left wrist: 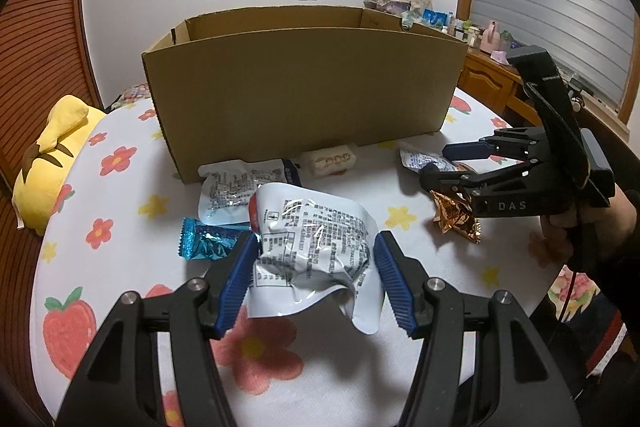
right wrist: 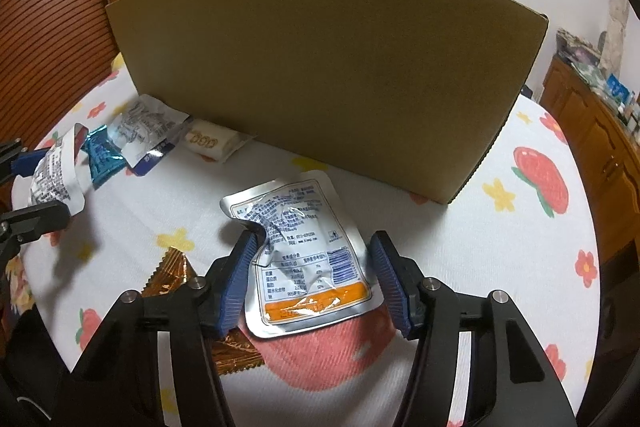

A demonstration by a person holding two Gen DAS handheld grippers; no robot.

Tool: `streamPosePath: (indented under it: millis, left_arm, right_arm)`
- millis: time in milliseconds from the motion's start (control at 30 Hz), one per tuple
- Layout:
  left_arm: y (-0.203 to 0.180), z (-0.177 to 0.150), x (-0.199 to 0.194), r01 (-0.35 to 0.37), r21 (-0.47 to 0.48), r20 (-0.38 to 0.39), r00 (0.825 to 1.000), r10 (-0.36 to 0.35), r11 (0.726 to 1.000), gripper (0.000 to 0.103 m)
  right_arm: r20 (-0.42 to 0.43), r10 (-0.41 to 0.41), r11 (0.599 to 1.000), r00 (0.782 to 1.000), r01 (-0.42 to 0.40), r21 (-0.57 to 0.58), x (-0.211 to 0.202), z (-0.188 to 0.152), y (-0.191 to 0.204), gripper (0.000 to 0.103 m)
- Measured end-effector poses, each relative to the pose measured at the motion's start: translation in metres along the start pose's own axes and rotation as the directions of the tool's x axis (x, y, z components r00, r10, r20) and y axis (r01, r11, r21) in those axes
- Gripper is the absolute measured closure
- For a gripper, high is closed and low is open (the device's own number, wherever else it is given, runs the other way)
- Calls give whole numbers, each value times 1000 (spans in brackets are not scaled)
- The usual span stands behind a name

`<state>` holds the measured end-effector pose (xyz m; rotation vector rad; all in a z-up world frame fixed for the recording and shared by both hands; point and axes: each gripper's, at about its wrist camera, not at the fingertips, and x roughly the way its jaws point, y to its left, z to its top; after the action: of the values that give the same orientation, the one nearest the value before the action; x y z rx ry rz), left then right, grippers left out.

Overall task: Organize snacks
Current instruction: 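Carry both pouches over the box while the right tool opens to drop its pouch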

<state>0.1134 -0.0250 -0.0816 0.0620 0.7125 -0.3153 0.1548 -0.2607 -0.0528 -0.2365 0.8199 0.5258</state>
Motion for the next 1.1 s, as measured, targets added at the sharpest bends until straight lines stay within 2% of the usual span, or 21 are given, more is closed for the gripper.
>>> streamPosePath:
  millis: [500,1100]
  left_arm:
    - [0,6,-6,-6,1,21,1000,6,1000,43]
    - [5,45,-17,-22,26,86,996,19,999,43]
  right_arm:
    - [54,23,1000,998,-23,-5,-27,-1,3,44]
    - [175,42,999,984,-38,-25,-82,22,8,44]
